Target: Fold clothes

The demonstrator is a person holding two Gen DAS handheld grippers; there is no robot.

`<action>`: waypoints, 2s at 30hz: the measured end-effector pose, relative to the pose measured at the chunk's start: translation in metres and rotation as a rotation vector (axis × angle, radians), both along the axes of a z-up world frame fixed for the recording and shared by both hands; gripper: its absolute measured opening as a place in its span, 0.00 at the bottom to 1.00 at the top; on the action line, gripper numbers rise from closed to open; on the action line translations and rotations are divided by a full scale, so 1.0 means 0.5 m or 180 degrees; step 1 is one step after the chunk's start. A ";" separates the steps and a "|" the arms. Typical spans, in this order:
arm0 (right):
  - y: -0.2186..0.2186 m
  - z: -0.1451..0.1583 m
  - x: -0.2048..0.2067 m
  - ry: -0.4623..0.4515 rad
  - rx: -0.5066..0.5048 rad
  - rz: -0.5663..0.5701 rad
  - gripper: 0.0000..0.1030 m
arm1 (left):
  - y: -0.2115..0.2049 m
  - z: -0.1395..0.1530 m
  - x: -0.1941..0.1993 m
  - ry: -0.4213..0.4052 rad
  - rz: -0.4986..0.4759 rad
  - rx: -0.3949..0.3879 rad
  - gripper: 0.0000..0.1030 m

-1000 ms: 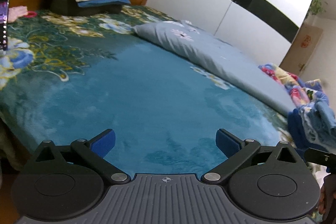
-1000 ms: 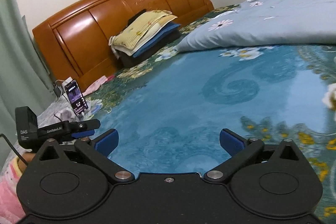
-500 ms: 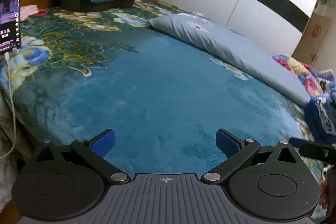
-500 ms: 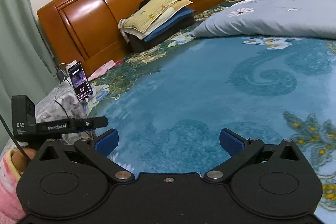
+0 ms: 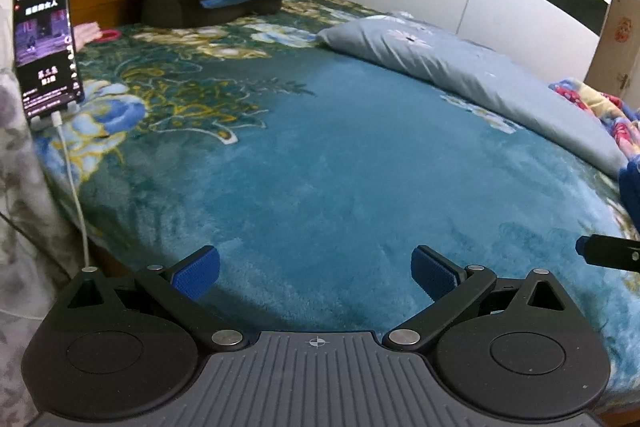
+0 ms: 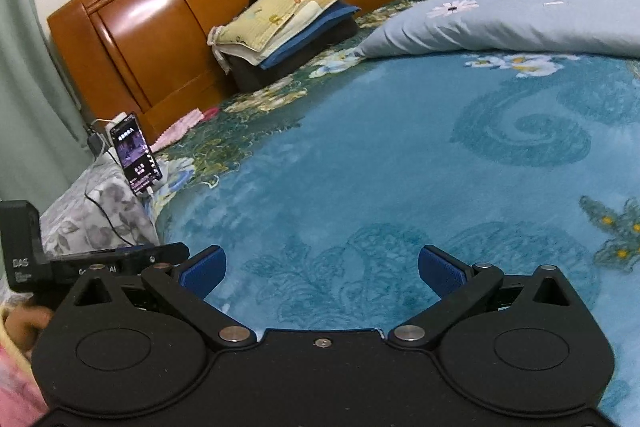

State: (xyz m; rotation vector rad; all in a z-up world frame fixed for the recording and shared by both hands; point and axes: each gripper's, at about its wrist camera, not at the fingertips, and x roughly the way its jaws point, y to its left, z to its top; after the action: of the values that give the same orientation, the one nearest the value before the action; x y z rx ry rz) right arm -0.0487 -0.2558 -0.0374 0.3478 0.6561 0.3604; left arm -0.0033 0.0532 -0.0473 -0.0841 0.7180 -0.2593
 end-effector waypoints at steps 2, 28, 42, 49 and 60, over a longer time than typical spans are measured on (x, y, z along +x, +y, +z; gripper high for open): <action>0.012 -0.002 0.002 0.0017 -0.0069 -0.0010 0.99 | 0.000 -0.003 -0.001 -0.0007 0.0024 0.0049 1.00; 0.064 -0.013 -0.005 0.0113 -0.0447 -0.0041 0.99 | -0.077 0.017 -0.018 -0.0222 0.0265 0.0505 1.00; 0.111 0.002 -0.015 0.0015 -0.0799 -0.0222 0.99 | -0.103 0.019 -0.025 -0.0243 0.0407 0.0702 1.00; 0.137 0.003 -0.012 0.0019 -0.0880 -0.0331 0.99 | -0.102 0.022 -0.030 -0.0247 0.0484 0.0738 1.00; 0.164 0.006 -0.020 0.0042 -0.0921 -0.0317 0.99 | -0.092 0.015 -0.032 -0.0186 0.0517 0.0770 1.00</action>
State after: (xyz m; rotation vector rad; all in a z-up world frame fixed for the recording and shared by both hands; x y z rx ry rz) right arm -0.0585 -0.1738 -0.0346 0.1062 0.6907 0.1646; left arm -0.0193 0.0072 -0.0399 0.0948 0.6756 -0.0185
